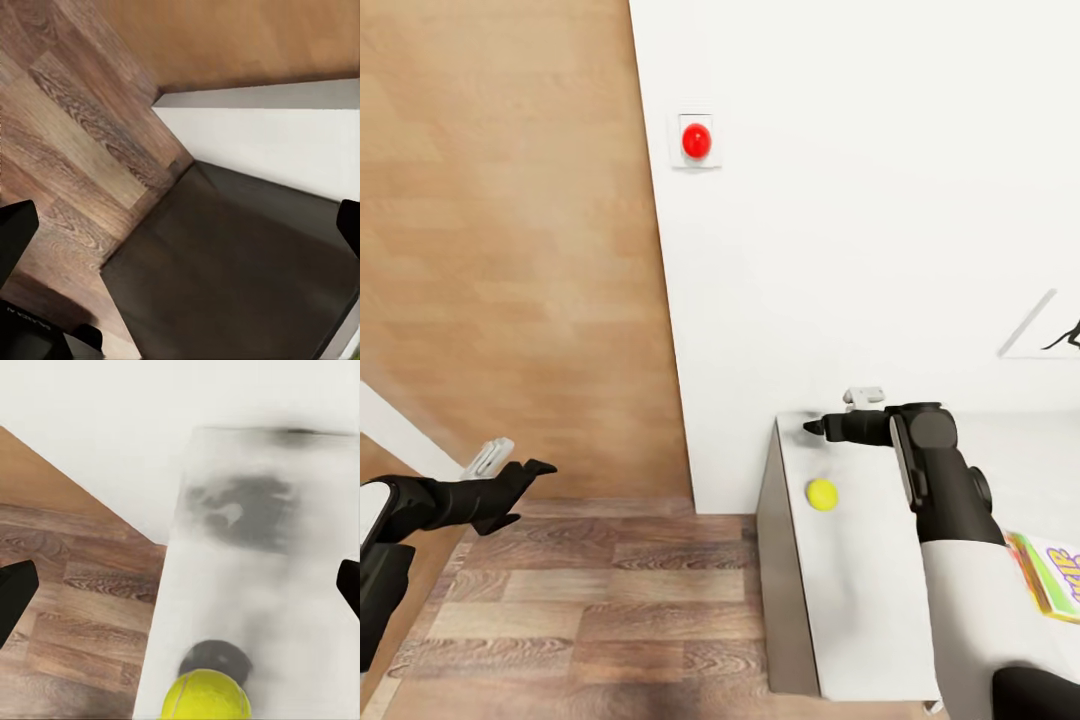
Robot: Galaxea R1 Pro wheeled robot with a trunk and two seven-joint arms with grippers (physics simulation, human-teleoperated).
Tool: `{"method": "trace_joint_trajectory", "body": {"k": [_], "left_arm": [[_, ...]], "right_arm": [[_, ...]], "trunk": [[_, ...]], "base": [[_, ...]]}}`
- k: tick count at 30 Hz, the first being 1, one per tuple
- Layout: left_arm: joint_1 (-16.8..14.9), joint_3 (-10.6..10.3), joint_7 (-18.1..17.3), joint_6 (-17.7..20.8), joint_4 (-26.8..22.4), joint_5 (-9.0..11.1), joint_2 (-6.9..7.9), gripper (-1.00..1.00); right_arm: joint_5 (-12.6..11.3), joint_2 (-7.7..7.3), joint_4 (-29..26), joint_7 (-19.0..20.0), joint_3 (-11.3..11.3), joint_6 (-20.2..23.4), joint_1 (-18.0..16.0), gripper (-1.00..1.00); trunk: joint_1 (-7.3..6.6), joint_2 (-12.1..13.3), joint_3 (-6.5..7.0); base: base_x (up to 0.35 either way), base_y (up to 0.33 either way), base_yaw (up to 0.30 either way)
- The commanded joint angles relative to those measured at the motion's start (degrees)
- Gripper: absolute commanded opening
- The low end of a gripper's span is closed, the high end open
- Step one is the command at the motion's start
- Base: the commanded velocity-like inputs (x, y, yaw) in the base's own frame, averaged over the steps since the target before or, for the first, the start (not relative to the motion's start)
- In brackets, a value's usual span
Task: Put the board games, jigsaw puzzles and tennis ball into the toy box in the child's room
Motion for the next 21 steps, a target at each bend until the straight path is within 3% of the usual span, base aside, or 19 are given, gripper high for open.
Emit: {"method": "trace_joint_trajectory", "body": {"k": [1,4,10,21], "left_arm": [[-0.1,0.0,0.5,0.3,0.0,0.4,0.0,1.0],[-0.1,-1.4,0.5,0.2,0.6,0.4,-0.08,1.0],[0.0,-2.3,0.5,0.2,1.2,0.4,-0.3,1.0],[1.0,-3.1,0.5,0.1,1.6,0.4,-2.52,1.0]], "right_arm": [[0.6,0.01,0.0,0.6,0.0,0.2,-0.1,1.0],[0.6,0.0,2.4,0.5,0.0,0.2,-0.2,1.0],[0.5,-0.05,3.8,0.4,-0.1,0.2,-0.2,1.0],[0.8,-0.06,4.9,0.1,-0.4,0.2,0.0,1.0]], "trunk": [[0.04,-0.1,-0.1],[0.04,-0.1,-0.09],[0.04,-0.1,-0.09],[0.04,-0.1,-0.09]], "base": [[0.107,0.099,0.0],[0.07,0.064,0.0],[0.038,0.035,0.0],[0.012,0.011,0.0]]}}
